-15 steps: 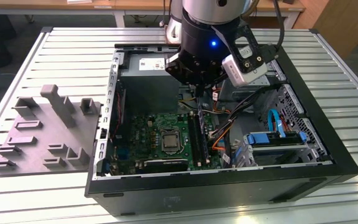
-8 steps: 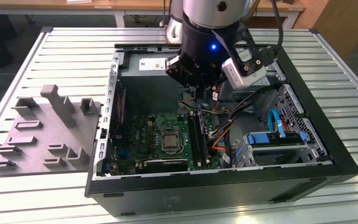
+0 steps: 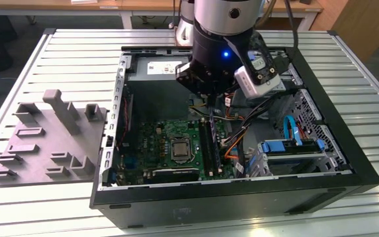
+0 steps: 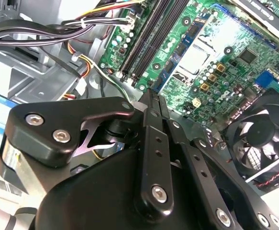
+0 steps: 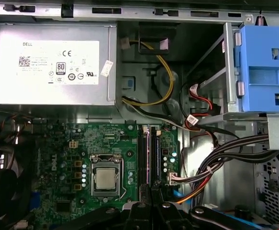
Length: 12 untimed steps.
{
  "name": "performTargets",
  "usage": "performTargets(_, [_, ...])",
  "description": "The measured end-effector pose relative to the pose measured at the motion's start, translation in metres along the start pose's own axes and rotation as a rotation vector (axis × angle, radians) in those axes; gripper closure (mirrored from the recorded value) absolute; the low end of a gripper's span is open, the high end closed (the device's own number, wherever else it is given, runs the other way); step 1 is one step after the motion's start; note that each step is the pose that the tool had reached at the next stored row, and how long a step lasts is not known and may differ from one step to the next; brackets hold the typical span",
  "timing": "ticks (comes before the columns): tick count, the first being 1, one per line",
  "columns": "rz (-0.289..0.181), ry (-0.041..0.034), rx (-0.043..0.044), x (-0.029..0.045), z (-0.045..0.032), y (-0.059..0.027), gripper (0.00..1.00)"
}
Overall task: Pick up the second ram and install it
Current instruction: 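Insert the second ram into the second slot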
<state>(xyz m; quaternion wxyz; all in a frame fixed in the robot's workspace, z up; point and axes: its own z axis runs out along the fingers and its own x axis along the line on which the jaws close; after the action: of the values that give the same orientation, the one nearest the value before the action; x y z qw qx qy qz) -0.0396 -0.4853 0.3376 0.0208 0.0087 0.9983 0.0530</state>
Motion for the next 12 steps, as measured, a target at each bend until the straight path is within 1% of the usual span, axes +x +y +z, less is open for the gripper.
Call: performTargets(12, [0.000,0.0001,0.0001,-0.0008,0.0092,-0.0010,0.88])
